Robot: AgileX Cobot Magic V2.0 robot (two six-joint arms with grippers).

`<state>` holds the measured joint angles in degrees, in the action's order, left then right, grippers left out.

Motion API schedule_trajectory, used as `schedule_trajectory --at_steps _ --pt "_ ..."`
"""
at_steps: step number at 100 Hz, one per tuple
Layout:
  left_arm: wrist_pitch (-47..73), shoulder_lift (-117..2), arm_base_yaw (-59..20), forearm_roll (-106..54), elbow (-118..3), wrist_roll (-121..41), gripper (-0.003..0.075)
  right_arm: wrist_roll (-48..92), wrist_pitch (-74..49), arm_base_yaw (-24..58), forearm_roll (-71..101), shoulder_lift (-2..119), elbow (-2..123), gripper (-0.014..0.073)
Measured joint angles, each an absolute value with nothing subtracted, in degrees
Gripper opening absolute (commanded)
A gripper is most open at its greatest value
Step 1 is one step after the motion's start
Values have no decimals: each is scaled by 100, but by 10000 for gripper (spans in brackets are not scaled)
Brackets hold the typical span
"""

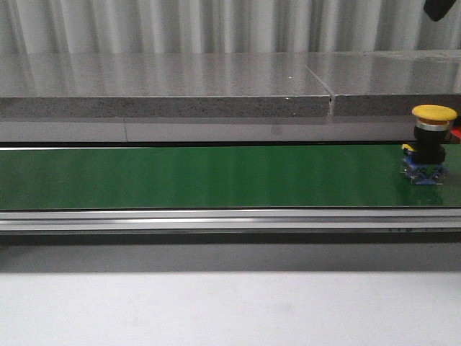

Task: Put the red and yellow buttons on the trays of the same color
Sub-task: 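Lower the right gripper onto the yellow button on the belt and grasp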

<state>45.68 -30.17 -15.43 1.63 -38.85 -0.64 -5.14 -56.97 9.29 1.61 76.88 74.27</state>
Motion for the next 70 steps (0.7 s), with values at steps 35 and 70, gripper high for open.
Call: schedule_trajectory --at_steps 35,70 --pt "4568 -3017 -1543 163 -3885 -64 -21 -452 -5812 919 -416 8696 7427 561" --pt "4568 -3017 -1543 163 -3885 -64 -21 -429 -5859 674 -479 9341 7427 212"
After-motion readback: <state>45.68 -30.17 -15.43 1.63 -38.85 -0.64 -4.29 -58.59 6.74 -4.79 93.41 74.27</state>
